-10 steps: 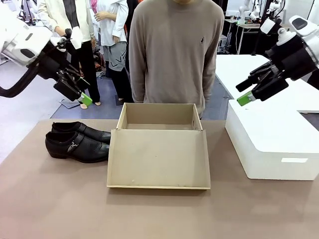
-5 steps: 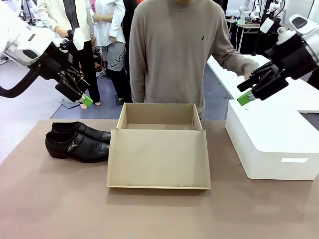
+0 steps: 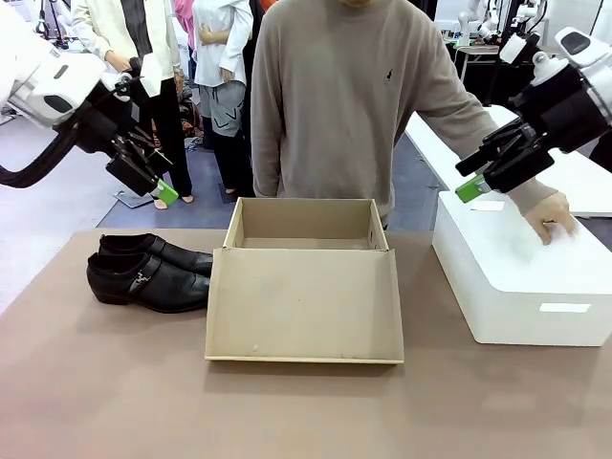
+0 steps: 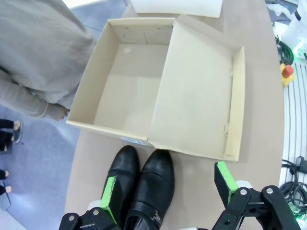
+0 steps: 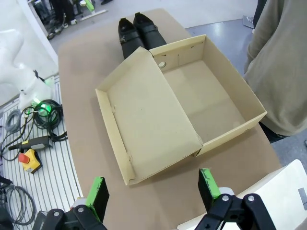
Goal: Pack the shoes into the box.
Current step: Place one shoe of the Shoes into the Shoes Box.
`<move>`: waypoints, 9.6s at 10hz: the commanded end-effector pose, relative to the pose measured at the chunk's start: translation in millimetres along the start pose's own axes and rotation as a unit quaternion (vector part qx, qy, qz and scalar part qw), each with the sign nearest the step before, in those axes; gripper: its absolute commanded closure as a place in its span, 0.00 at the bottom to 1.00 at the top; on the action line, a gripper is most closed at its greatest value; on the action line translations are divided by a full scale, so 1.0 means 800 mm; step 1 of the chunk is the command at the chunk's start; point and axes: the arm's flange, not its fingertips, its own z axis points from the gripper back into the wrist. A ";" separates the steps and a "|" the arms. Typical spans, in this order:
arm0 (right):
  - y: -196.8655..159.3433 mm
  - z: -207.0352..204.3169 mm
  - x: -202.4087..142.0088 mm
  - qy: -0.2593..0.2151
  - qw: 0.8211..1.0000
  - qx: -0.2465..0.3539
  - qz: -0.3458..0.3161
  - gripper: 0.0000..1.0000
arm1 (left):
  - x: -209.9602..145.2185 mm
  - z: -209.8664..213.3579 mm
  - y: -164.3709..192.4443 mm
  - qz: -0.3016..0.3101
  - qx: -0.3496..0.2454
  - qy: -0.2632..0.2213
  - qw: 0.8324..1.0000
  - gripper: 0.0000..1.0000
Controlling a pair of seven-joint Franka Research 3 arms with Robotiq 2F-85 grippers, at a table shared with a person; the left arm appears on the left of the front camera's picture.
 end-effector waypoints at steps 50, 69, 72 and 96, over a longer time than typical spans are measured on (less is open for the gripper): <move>-0.003 -0.003 -0.002 -0.012 1.000 0.008 0.013 0.00 | -0.155 -0.151 0.283 -0.085 -0.104 0.270 0.953 0.00; -0.003 -0.003 -0.002 -0.012 1.000 0.008 0.013 0.00 | -0.197 -0.217 0.293 -0.035 -0.140 0.295 0.945 0.00; -0.003 -0.003 -0.002 -0.012 1.000 0.008 0.013 0.00 | -0.206 -0.234 0.293 -0.030 -0.152 0.300 0.941 0.00; -0.003 -0.003 -0.002 -0.012 1.000 0.008 0.013 0.00 | -0.160 -0.165 0.313 -0.009 -0.069 0.318 0.945 1.00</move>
